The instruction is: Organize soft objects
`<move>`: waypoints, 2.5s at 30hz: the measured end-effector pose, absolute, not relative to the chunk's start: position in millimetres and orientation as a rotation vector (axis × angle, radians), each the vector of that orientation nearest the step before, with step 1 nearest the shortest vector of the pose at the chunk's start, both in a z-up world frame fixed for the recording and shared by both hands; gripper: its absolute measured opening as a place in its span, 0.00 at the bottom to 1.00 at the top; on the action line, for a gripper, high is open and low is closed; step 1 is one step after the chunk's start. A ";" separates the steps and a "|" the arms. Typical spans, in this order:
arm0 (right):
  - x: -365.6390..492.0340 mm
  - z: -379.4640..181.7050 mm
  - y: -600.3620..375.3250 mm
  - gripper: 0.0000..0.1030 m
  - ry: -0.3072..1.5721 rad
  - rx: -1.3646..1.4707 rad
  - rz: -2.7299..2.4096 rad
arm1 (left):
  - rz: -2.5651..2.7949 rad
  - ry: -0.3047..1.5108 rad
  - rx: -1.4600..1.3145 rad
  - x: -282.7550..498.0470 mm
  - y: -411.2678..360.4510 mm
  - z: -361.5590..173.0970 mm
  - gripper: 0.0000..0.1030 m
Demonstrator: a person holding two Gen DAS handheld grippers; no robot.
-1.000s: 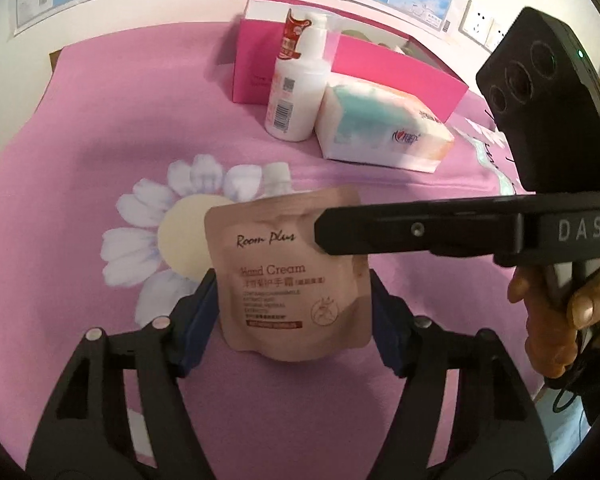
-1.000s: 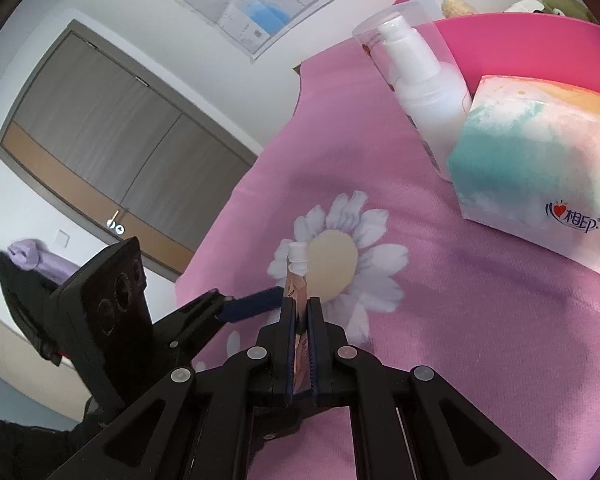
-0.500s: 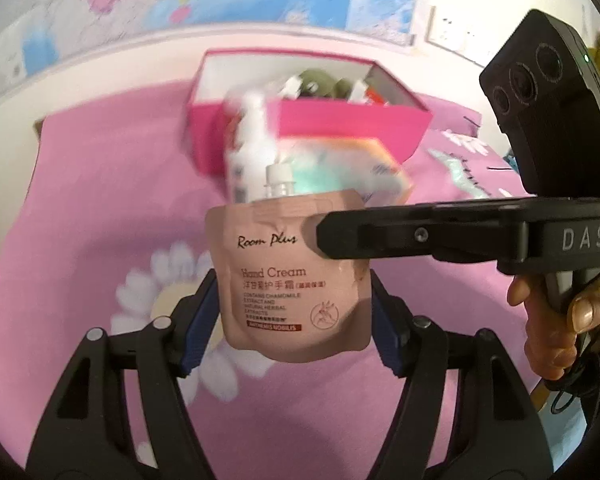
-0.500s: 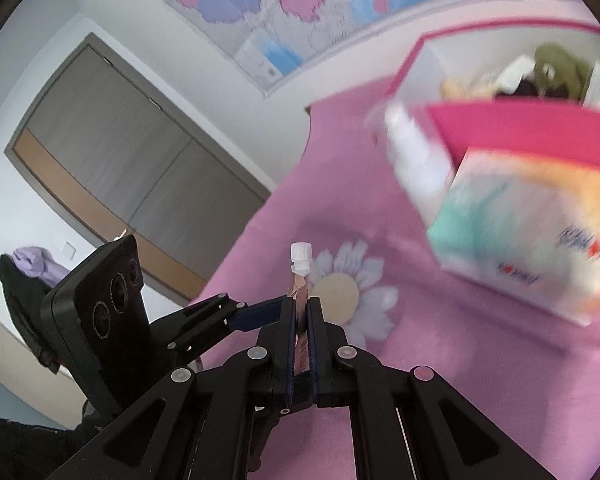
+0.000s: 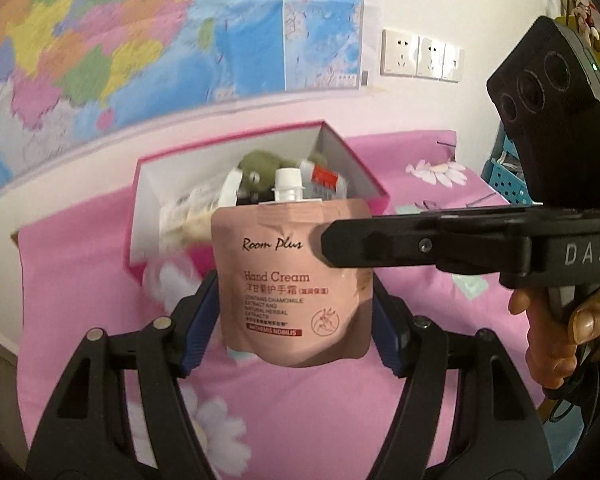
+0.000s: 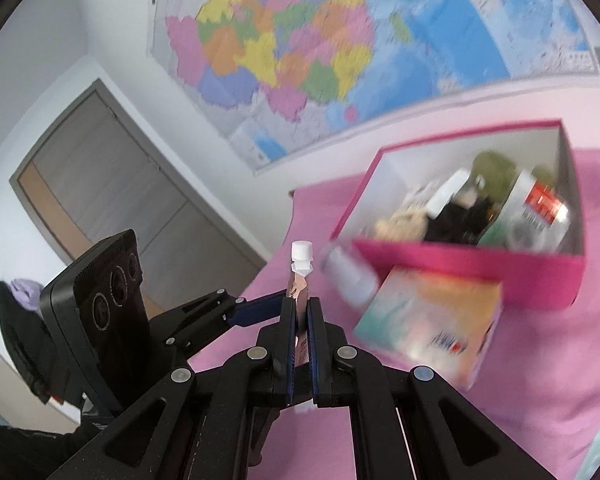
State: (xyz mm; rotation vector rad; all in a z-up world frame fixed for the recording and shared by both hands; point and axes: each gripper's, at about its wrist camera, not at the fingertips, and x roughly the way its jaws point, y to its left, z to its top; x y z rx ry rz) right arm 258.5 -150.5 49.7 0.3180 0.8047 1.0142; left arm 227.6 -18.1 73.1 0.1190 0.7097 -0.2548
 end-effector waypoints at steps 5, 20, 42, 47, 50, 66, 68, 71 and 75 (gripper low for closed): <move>296.7 66.7 -160.7 0.04 0.778 0.340 0.991 | -0.242 0.701 0.150 267.4 -28.5 87.2 0.68; 407.9 55.4 -159.6 0.07 0.848 0.392 0.901 | -0.172 0.786 0.182 376.7 -39.7 68.5 0.68; 382.9 62.0 -195.5 0.73 0.747 0.265 0.663 | -0.037 0.733 0.170 343.8 -20.0 82.0 1.00; 343.3 71.8 -190.3 0.81 0.694 0.196 0.644 | -0.014 0.707 0.130 312.0 -5.0 85.0 1.00; 318.3 72.7 -183.3 0.82 0.673 0.153 0.634 | -0.008 0.691 0.113 291.8 0.1 85.1 1.00; 210.1 71.8 -179.1 0.89 0.601 0.082 0.569 | 0.046 0.657 0.033 188.4 26.4 63.0 1.00; 199.1 67.6 -178.1 0.90 0.606 0.080 0.567 | 0.053 0.671 0.030 175.1 28.2 53.3 1.00; 180.5 55.6 -173.9 0.90 0.629 0.073 0.566 | 0.052 0.697 0.001 156.5 32.2 37.6 1.00; 157.9 35.1 -168.1 0.90 0.667 0.071 0.570 | 0.067 0.716 -0.017 137.7 37.2 18.3 1.00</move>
